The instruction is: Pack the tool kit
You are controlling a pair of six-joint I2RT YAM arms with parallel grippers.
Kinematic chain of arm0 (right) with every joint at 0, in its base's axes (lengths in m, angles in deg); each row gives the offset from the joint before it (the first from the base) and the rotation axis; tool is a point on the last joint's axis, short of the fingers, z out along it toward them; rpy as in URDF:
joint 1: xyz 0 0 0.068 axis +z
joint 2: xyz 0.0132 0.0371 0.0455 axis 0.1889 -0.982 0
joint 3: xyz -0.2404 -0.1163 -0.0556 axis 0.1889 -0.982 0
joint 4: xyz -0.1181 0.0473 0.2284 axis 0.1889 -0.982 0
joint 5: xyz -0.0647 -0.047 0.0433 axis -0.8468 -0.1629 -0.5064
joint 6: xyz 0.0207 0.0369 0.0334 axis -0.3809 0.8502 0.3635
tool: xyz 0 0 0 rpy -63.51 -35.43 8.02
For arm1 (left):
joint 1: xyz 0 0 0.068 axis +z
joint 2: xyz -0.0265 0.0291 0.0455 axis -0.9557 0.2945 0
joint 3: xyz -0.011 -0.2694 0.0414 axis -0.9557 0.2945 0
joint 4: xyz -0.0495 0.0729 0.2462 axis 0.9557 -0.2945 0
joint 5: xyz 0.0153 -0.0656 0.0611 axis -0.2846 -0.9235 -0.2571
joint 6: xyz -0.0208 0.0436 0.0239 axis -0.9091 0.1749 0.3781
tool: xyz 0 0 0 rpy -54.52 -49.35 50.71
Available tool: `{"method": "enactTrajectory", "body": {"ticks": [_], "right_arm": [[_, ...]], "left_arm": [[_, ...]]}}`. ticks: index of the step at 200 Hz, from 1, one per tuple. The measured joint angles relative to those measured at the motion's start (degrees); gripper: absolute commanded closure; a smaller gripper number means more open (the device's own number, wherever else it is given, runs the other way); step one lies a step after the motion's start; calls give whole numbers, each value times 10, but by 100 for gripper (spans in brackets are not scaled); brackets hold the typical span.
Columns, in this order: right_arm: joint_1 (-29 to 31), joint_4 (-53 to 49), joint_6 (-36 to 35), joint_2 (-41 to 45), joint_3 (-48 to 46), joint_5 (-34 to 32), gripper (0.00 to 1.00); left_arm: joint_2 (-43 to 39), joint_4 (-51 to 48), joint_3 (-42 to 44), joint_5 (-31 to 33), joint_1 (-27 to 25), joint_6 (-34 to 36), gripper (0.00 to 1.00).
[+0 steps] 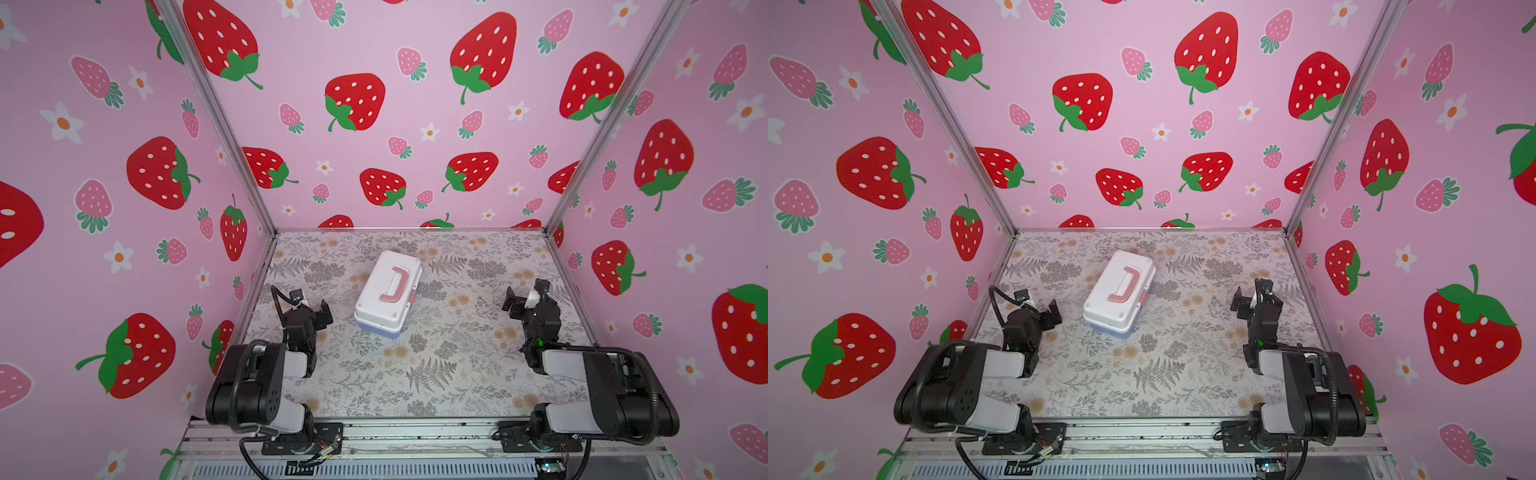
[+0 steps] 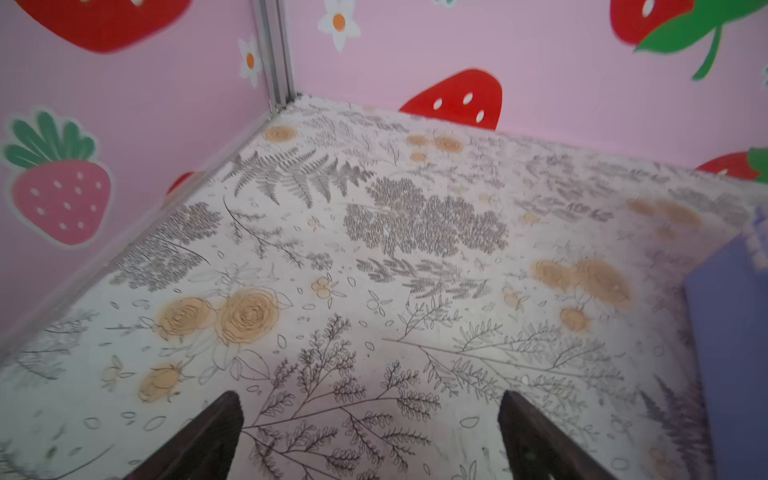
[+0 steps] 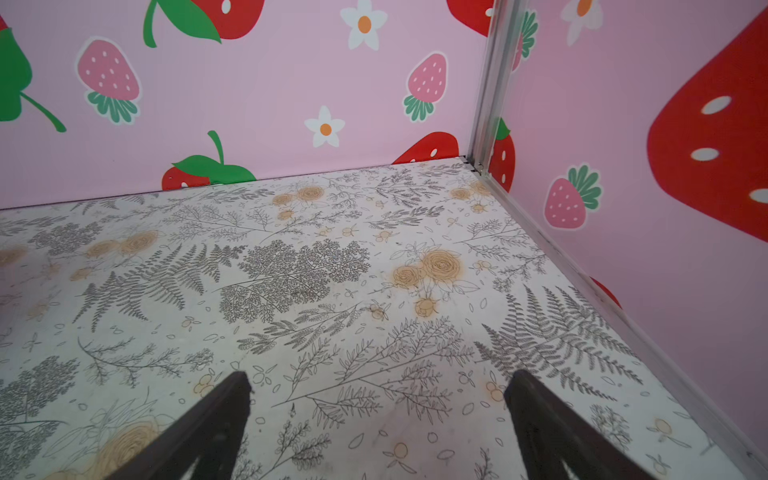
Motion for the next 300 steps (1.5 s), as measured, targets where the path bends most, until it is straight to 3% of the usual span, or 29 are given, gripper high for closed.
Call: {"method": "enactTrajectory", "body": {"ticks": [73,122,148,185,237,268,300], "right_arm": [[-95,-84,33,-105,108,155,1],[-142,-82,67,-112,94,222,1],[-146,-51,83,-89,51,220,1],[-153,21,120,6,-69,155,1],[-153,60,90,61,-82,117,1],[-157,90,85,3,-65,121,1],[-160,89,51,-60,-9,213,1]], "left_arm": [[5,-65,-94,-65,0,22,1],[5,-88,-94,-70,0,24,1],[5,-89,-94,-70,0,24,1],[5,-90,-94,-70,-2,26,1],[5,-95,-94,-68,-3,26,1],[5,-99,-94,-68,-3,26,1],[5,-102,-94,-68,-3,26,1]]}}
